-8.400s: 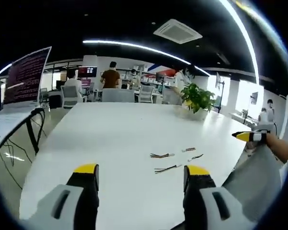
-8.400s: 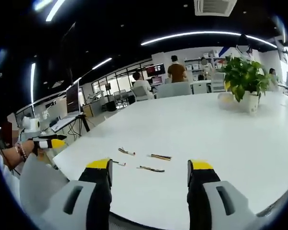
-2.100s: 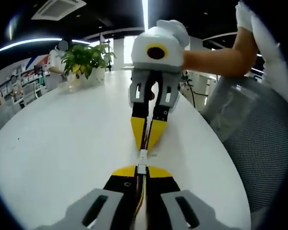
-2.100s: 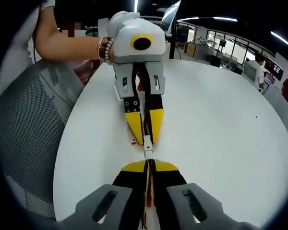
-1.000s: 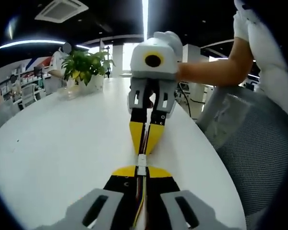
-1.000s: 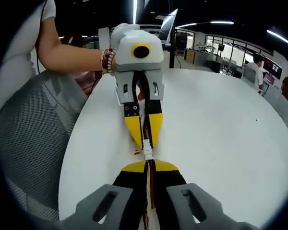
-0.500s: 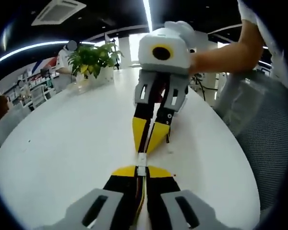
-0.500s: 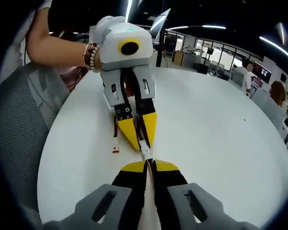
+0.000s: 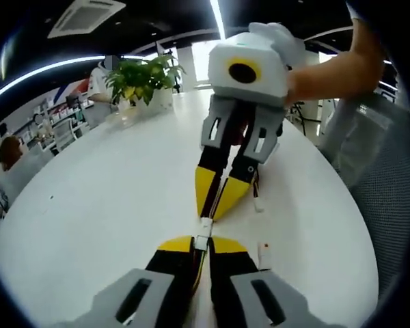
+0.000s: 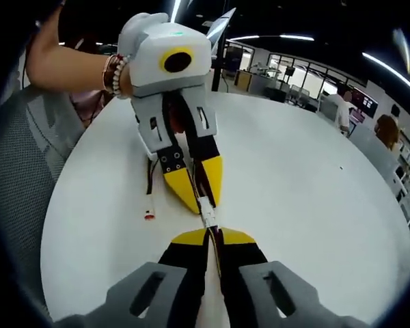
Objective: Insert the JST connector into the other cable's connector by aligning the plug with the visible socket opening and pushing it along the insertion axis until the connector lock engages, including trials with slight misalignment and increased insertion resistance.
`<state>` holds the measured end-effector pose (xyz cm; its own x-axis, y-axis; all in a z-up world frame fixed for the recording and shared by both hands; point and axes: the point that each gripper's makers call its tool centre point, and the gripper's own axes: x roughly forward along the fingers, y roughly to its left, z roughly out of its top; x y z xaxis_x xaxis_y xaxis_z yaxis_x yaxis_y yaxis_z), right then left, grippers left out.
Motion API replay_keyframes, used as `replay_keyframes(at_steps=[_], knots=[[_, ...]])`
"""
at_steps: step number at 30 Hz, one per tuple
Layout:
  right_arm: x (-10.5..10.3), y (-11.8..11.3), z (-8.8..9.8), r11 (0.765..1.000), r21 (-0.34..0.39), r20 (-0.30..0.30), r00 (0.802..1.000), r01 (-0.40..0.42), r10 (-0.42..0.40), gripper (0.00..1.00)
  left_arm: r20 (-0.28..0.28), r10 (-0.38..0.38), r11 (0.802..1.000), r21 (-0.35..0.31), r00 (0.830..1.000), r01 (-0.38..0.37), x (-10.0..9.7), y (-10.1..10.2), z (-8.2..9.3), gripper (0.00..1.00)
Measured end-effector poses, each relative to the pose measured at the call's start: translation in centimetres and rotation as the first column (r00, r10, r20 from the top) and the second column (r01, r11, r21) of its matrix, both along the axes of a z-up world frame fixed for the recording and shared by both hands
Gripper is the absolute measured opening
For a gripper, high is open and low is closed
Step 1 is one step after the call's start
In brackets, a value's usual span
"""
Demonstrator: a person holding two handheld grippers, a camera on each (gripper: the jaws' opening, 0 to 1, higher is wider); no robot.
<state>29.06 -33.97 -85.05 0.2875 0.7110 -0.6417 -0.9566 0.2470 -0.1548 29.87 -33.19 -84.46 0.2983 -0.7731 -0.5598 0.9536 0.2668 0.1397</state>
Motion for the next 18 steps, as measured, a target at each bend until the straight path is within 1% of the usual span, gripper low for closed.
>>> replay_keyframes(at_steps=[3,6,8,12,14,16,18], knots=[[0.0,-0.1,-0.1,1.0,-0.005,-0.003,1.0,0.006,-0.006,0.05,-0.002,0.007,1.0,0.002,1.0,-0.007,0.0,0.1,0.0,0.03],[0.2,-0.2,0.0,1.0,-0.003,-0.011,1.0,0.026,-0.026,0.08,-0.015,0.045,0.999,0.005,0.999,-0.045,0.5,0.6,0.1,0.12],[0.2,-0.3,0.0,1.0,-0.005,-0.011,1.0,0.027,-0.027,0.08,-0.006,0.049,0.999,0.006,0.999,-0.049,0.6,0.9,0.4,0.12],[0.5,-0.5,1.1,0.999,0.007,0.0,0.999,0.037,-0.037,0.08,-0.011,0.063,0.998,-0.008,0.998,-0.063,0.7,1.3,1.0,0.13],[0.8,-0.6,2.1,0.998,0.036,0.006,0.998,0.058,-0.059,0.08,-0.005,0.073,0.997,-0.018,0.997,-0.073,0.9,1.5,1.8,0.13],[0.8,-0.7,2.7,0.997,0.043,0.008,0.998,0.06,-0.061,0.08,-0.015,0.091,0.995,-0.039,0.996,-0.091,1.0,1.6,2.4,0.13],[0.8,-0.8,3.1,0.997,0.039,0.014,0.998,0.06,-0.06,0.08,-0.014,0.093,0.995,-0.042,0.996,-0.093,0.8,1.6,2.7,0.14]])
